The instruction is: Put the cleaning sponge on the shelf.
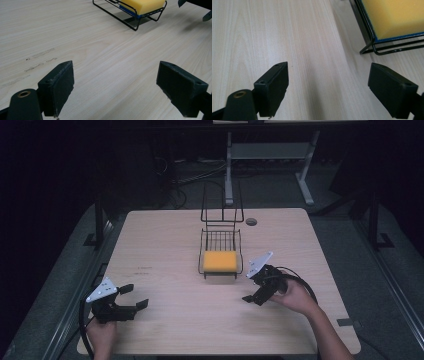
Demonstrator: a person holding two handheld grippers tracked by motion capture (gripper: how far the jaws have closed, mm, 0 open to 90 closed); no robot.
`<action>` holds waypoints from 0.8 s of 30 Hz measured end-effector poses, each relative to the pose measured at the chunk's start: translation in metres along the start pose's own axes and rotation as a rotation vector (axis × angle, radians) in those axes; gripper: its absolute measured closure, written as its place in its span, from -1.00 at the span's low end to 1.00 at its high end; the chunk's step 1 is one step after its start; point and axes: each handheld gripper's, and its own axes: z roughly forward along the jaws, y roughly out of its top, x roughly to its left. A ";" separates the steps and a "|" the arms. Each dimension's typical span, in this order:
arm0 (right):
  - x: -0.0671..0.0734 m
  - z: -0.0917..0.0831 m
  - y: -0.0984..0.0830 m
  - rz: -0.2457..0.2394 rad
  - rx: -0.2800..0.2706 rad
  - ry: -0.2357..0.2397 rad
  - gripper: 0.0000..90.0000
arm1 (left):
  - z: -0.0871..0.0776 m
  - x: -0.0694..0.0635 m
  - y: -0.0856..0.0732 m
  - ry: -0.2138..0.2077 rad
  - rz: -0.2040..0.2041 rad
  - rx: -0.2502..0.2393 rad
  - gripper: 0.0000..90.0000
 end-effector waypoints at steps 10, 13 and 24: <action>0.001 -0.004 -0.009 0.020 0.000 -0.001 -0.63 | 0.001 -0.001 0.000 0.001 0.003 0.004 -0.69; 0.002 -0.007 -0.011 0.024 0.002 -0.005 -0.63 | 0.001 -0.001 0.000 0.000 0.004 0.003 -0.69; 0.004 -0.014 -0.021 0.035 0.009 -0.010 -0.63 | 0.001 -0.001 0.001 0.000 0.006 0.007 -0.69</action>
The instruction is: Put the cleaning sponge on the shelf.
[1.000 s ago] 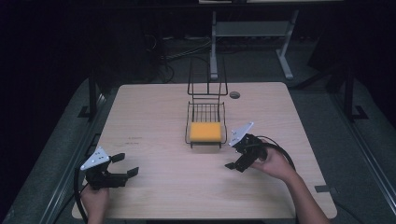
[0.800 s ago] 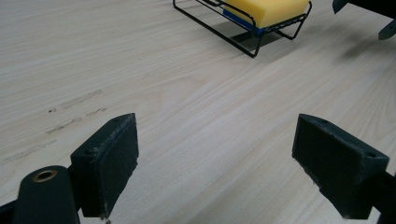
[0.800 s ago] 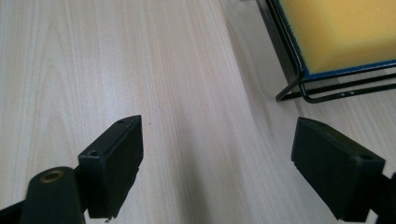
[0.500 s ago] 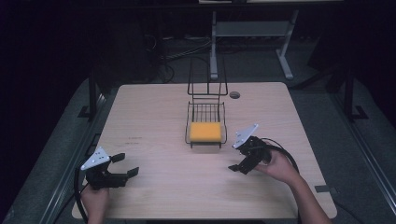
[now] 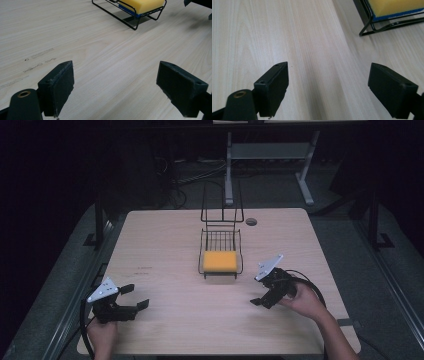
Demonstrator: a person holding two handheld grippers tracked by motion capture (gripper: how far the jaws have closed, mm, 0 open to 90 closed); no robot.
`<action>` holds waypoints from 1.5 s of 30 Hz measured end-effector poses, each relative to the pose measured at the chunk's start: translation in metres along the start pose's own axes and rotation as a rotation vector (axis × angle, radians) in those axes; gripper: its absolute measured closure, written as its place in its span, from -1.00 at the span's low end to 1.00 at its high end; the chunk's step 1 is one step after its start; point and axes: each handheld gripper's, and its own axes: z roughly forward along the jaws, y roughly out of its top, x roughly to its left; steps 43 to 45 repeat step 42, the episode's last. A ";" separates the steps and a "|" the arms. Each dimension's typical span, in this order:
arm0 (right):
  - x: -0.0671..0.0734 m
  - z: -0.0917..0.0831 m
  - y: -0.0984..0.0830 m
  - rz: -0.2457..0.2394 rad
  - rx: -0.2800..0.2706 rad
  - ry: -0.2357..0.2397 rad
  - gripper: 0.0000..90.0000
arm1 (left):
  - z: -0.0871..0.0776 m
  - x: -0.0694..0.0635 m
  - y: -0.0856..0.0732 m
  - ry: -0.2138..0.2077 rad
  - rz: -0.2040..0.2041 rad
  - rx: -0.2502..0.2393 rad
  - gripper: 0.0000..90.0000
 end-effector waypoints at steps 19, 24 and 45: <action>0.005 -0.007 -0.016 0.034 0.014 0.001 -0.63 | 0.000 0.000 0.000 0.001 0.003 0.002 -0.69; 0.008 -0.007 -0.024 0.048 0.024 -0.001 -0.63 | 0.000 0.000 0.000 0.001 -0.003 -0.001 -0.69; 0.031 -0.023 -0.050 0.072 0.018 -0.051 -0.64 | 0.002 -0.002 0.001 -0.004 0.008 0.004 -0.69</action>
